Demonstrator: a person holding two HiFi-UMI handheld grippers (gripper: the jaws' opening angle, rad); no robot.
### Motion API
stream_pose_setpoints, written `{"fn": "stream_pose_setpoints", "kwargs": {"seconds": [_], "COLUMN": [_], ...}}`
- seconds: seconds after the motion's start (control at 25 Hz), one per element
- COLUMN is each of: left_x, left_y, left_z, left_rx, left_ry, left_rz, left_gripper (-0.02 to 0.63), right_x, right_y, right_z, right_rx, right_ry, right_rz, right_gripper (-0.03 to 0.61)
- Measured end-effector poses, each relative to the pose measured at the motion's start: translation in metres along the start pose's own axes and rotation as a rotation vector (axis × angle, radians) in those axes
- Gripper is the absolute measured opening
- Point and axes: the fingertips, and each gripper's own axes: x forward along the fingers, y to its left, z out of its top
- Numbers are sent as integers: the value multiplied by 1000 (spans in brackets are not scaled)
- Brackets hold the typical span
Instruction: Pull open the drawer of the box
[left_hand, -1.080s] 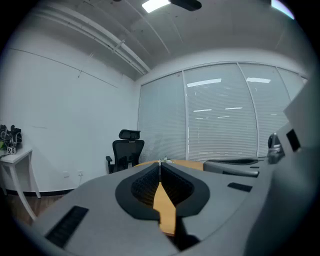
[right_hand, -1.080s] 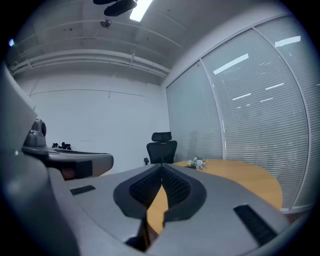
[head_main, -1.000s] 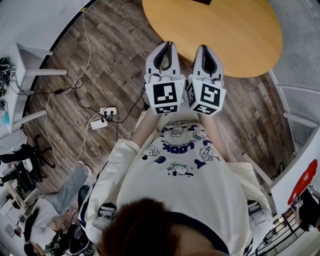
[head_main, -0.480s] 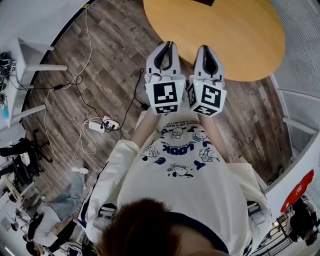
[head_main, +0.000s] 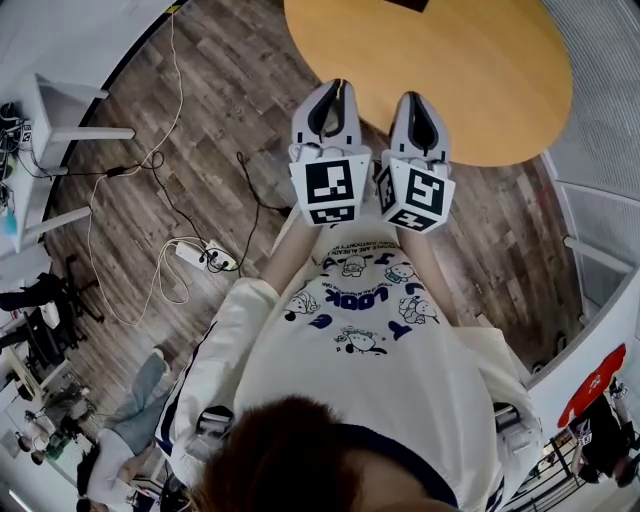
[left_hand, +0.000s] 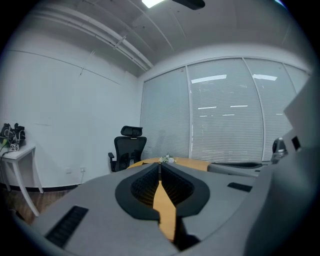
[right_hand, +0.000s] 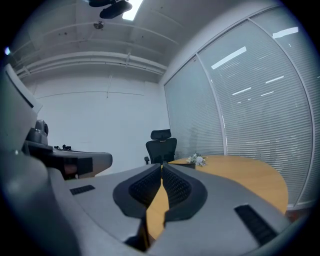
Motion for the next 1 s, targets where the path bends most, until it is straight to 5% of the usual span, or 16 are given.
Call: {"fn": "stream_pose_setpoints", "kwargs": {"seconds": [1.0], "left_x": [146], "left_y": [24], "left_z": [-3], "left_rx": [-1], "left_ry": [68], "left_rz": [-106], "left_gripper": [26], "right_x": [132], "right_y": [-30], "right_z": [-3], "right_rx": [28], "right_ry": [53], "right_rz": [-98], "right_gripper": [32]}}
